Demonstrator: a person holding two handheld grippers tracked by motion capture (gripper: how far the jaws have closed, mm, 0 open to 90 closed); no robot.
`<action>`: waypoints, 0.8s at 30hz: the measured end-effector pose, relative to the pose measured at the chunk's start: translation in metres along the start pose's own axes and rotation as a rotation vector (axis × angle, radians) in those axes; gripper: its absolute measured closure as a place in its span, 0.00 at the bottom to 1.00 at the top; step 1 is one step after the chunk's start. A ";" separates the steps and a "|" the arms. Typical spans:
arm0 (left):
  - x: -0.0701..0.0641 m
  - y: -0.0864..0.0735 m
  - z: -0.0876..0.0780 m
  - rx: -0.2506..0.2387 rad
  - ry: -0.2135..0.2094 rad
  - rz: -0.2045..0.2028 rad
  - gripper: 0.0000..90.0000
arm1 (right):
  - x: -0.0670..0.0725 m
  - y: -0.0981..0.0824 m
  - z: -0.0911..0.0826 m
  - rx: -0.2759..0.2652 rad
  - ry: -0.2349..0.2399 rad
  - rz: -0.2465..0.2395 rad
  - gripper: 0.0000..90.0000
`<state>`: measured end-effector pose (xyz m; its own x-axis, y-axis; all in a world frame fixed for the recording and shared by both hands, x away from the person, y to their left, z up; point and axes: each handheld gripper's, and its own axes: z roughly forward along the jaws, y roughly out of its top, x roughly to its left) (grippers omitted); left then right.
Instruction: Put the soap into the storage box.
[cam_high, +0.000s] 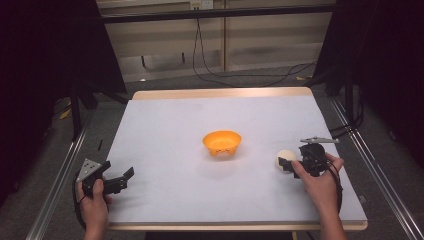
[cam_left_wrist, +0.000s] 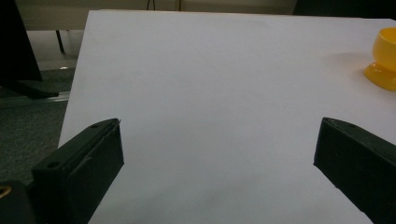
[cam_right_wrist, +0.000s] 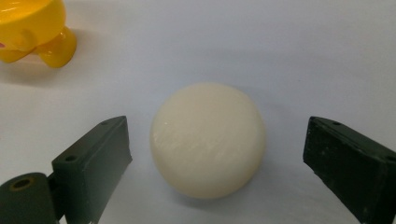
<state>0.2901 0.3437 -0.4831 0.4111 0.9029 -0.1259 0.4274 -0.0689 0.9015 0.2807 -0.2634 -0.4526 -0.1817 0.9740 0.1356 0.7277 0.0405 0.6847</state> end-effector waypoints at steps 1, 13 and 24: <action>0.000 0.000 0.000 0.001 0.000 0.001 0.01 | 0.000 0.000 0.002 -0.002 0.006 -0.010 0.08; 0.000 0.000 0.000 0.000 0.000 0.000 0.01 | 0.005 0.001 0.017 0.035 -0.006 0.024 0.05; 0.000 0.000 0.000 0.000 0.000 0.000 0.01 | 0.005 0.001 0.024 0.060 -0.040 0.052 0.15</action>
<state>0.2900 0.3437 -0.4831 0.4112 0.9028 -0.1257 0.4270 -0.0689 0.9016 0.2968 -0.2535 -0.4684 -0.1167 0.9832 0.1403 0.7743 0.0016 0.6329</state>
